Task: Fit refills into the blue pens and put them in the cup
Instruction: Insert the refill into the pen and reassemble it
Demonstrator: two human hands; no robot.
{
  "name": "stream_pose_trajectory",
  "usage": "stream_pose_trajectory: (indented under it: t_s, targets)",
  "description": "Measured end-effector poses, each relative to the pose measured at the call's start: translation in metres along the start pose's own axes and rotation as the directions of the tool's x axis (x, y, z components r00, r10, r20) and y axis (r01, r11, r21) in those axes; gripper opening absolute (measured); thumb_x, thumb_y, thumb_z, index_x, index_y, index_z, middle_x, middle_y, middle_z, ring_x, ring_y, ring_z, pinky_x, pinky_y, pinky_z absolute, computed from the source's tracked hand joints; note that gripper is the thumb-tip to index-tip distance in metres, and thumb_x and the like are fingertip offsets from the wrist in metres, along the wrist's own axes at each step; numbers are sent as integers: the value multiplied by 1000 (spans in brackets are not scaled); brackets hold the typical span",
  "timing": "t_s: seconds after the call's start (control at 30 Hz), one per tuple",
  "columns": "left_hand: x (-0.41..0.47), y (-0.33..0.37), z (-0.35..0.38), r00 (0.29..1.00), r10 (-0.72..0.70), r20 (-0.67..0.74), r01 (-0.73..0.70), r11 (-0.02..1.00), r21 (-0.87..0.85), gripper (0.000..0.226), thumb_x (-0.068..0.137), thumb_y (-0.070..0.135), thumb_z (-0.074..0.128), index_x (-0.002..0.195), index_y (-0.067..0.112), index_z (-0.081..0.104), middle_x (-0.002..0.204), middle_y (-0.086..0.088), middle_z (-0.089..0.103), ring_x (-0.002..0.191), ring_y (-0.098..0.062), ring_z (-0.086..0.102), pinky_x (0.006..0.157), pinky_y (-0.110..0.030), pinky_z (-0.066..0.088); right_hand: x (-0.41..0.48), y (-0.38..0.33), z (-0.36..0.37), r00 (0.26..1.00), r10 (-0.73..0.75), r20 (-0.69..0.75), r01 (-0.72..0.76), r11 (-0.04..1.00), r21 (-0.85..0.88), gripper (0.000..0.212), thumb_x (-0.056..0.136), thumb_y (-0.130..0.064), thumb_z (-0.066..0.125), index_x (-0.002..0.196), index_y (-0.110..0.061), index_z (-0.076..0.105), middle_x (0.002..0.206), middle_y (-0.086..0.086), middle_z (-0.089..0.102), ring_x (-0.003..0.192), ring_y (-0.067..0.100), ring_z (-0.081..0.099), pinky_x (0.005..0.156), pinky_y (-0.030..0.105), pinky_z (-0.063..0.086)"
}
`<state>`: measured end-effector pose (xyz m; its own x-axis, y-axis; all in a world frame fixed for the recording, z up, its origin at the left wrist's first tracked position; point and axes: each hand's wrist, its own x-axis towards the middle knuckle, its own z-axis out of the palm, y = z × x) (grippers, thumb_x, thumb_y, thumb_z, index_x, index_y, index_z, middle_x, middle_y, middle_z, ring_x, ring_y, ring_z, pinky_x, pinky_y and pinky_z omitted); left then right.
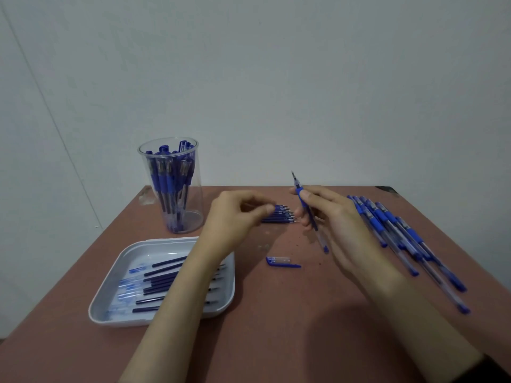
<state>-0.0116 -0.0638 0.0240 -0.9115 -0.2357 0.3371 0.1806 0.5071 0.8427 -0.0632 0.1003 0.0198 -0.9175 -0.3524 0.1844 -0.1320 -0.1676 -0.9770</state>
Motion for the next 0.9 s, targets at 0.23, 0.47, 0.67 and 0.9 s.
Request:
stream_pose_trajectory:
  t_s: [0.23,0.47,0.67,0.9]
  targets:
    - [-3,10,4,977,-212,-35,135,734,-666,14,83,2,66,93,11,70,81,-2,72,79,-11,69,81,-21,55,0,2,1,999,-52,-3,51,988,-147,11,88,-17,66,94,-20,74,67,1,65,66,15,52,60,27,43]
    - [-2,10,5,977,-211,-17,137,692,-709,13,82,2,66,91,9,71,79,-3,73,78,-12,69,80,-20,55,-1,2,2,997,-78,28,83,966,-245,10,87,-16,67,94,-18,74,66,0,63,59,8,51,57,24,42]
    - [-3,8,6,986,-166,-17,119,774,-622,13,81,4,68,90,12,72,80,-2,74,77,-12,70,73,-18,54,-4,0,2,991,-133,31,136,936,-324,10,87,-15,67,91,-20,75,66,2,62,57,5,51,55,21,41]
    - [-3,6,8,990,-139,-2,120,861,-494,8,80,9,71,87,14,72,77,1,74,71,-6,67,69,-17,51,-7,3,2,944,-329,36,283,745,-604,13,86,-18,69,95,-24,75,83,-15,70,75,-5,59,66,5,40]
